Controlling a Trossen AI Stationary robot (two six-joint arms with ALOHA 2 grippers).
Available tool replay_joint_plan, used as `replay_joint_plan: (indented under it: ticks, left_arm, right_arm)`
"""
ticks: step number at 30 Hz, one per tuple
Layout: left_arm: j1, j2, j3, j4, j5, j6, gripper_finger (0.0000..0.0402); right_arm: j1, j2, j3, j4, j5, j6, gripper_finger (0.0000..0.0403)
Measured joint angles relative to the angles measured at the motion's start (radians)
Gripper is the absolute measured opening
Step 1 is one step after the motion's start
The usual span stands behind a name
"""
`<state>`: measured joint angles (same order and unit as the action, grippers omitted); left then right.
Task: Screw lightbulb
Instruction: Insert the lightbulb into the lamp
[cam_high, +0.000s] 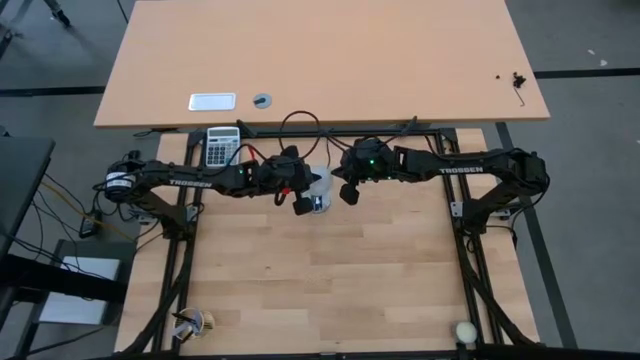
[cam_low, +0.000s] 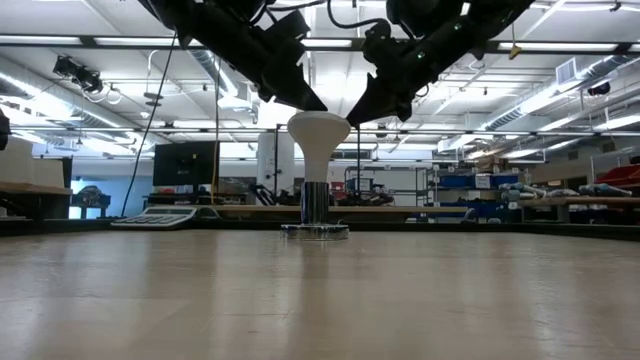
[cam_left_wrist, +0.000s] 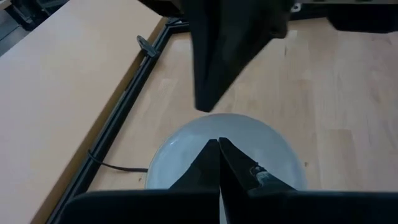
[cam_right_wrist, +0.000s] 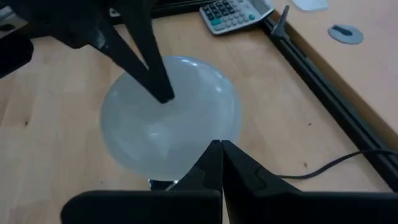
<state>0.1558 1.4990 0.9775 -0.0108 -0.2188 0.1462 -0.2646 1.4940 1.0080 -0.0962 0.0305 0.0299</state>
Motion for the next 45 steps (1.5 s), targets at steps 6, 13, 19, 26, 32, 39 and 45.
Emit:
replay_joint_plan:
  ticks: [6, 13, 19, 26, 32, 39, 45]
  left_arm:
    - [0.001, 0.0, -0.001, 0.001, -0.001, 0.0, 0.0]
    - [0.0, -0.001, -0.002, -0.008, -0.007, 0.0, 0.0]
    - [0.001, 0.0, -0.001, -0.001, -0.02, 0.0, 0.0]
    - [0.003, 0.0, 0.0, 0.004, -0.024, 0.001, 0.0]
    - [0.003, 0.0, 0.0, 0.0, -0.024, 0.0, 0.0]
    - [0.003, 0.0, 0.0, 0.005, -0.024, 0.001, 0.0]
    - [0.003, 0.0, -0.001, 0.007, -0.025, 0.002, 0.0]
  right_arm:
    - [0.003, 0.006, 0.0, -0.001, -0.067, 0.019, 0.0009]
    - [0.025, 0.018, 0.003, -0.005, -0.09, 0.023, 0.0009]
    - [0.05, 0.016, 0.002, 0.001, -0.181, 0.047, 0.0009]
    - [0.084, 0.001, -0.001, 0.012, -0.169, 0.04, 0.0009]
    - [0.037, -0.026, 0.0, 0.002, -0.03, 0.003, 0.0009]
    - [0.002, -0.013, 0.0, -0.024, -0.038, 0.001, 0.0009]
    - [0.013, 0.006, 0.001, -0.009, -0.051, 0.001, 0.0009]
